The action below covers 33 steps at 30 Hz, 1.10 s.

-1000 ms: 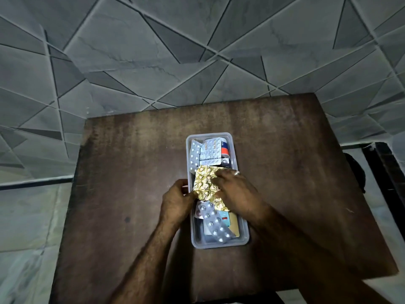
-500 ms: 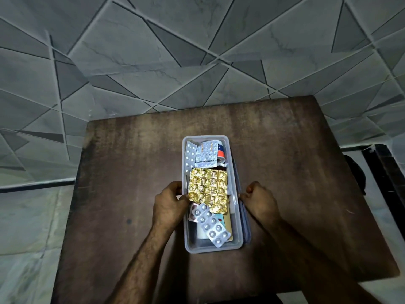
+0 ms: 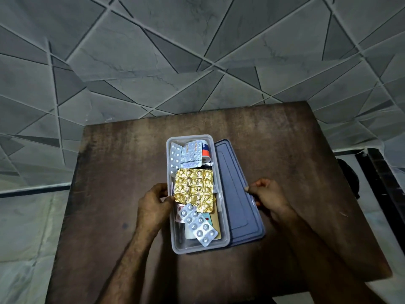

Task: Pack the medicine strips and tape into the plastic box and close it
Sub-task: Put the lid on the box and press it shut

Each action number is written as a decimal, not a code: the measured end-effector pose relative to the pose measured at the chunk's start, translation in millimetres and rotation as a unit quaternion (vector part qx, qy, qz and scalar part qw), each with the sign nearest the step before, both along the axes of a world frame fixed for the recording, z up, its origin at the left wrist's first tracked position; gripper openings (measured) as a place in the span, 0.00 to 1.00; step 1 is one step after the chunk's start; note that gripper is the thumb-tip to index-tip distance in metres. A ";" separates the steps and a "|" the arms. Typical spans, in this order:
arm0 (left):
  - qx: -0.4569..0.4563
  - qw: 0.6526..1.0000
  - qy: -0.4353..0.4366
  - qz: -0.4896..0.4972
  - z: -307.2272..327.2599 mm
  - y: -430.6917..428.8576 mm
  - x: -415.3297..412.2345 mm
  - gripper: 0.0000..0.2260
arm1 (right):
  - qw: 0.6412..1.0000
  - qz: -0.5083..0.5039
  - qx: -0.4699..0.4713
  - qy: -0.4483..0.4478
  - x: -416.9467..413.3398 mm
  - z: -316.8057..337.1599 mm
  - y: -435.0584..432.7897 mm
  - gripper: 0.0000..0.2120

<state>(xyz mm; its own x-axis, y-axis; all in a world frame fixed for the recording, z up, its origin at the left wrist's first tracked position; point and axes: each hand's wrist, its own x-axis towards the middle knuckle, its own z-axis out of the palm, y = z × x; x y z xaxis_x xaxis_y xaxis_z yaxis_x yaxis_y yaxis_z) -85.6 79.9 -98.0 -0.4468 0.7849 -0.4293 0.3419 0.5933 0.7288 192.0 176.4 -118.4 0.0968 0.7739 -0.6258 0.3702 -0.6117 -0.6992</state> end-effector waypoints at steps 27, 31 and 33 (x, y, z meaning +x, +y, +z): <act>0.018 0.997 0.074 -0.021 -5.7 23.7 39.3 0.18 | 0.990 0.077 0.111 0.030 -48.8 80.7 -16.5 0.13; 0.081 0.991 -0.100 0.035 11.6 31.5 45.2 0.10 | 0.972 0.157 0.154 -0.084 -84.3 79.4 -29.8 0.13; 0.062 0.966 -0.242 0.062 15.6 33.7 47.9 0.13 | 0.953 0.200 0.183 -0.137 -99.4 74.7 -35.7 0.13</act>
<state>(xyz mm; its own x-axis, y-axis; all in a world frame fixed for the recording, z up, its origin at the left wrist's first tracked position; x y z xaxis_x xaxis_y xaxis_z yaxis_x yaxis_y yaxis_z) -37.7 113.6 -82.4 -0.3108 0.7972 -0.5176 -0.1237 0.5060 0.8536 92.6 140.6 -43.8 -0.1319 0.9446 -0.3004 0.7216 -0.1163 -0.6825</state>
